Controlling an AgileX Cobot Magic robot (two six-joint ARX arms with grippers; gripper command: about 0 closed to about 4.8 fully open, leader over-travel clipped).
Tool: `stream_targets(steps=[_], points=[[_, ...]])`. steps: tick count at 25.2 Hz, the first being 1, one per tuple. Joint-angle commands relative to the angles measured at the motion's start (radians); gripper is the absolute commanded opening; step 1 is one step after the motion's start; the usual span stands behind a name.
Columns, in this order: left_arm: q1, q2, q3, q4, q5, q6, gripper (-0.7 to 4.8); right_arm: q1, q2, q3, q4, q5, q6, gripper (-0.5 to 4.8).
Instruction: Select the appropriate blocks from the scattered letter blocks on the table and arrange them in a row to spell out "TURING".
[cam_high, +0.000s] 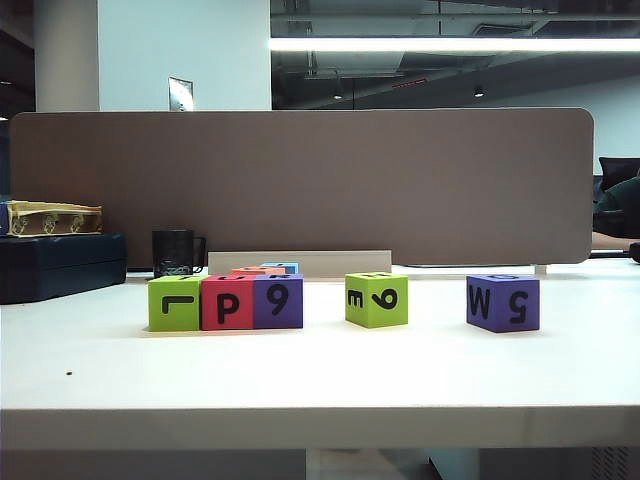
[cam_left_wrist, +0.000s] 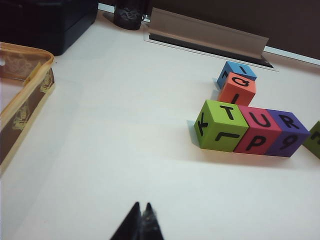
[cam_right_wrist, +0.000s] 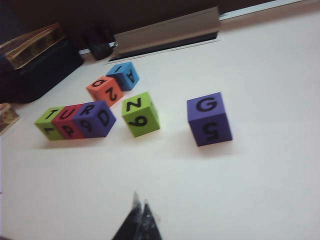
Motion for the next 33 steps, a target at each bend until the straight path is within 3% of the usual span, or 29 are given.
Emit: stream_targets(steps=[1, 8, 11, 21, 25, 33], points=[[0.000, 0.001, 0.003, 0.002, 0.016, -0.017, -0.06, 0.000, -0.006, 0.012, -0.025, -0.045, 0.014, -0.02], [0.000, 0.001, 0.004, -0.002, 0.047, -0.026, -0.06, 0.000, -0.006, 0.042, -0.025, -0.059, 0.023, -0.02], [0.000, 0.001, 0.005, -0.002, 0.063, -0.087, -0.06, 0.000, -0.005, 0.063, -0.026, -0.058, 0.023, -0.02], [0.000, 0.001, 0.077, -0.038, 0.070, -0.088, -0.06, 0.000, 0.006, 0.127, -0.080, -0.061, 0.030, -0.02], [0.000, 0.001, 0.117, -0.034, 0.065, -0.128, -0.06, 0.000, 0.047, 0.158, -0.110, -0.062, 0.030, -0.02], [0.000, 0.001, 0.140, -0.026, 0.074, -0.129, -0.06, 0.000, 0.169, 0.223, -0.122, -0.075, 0.016, -0.02]])
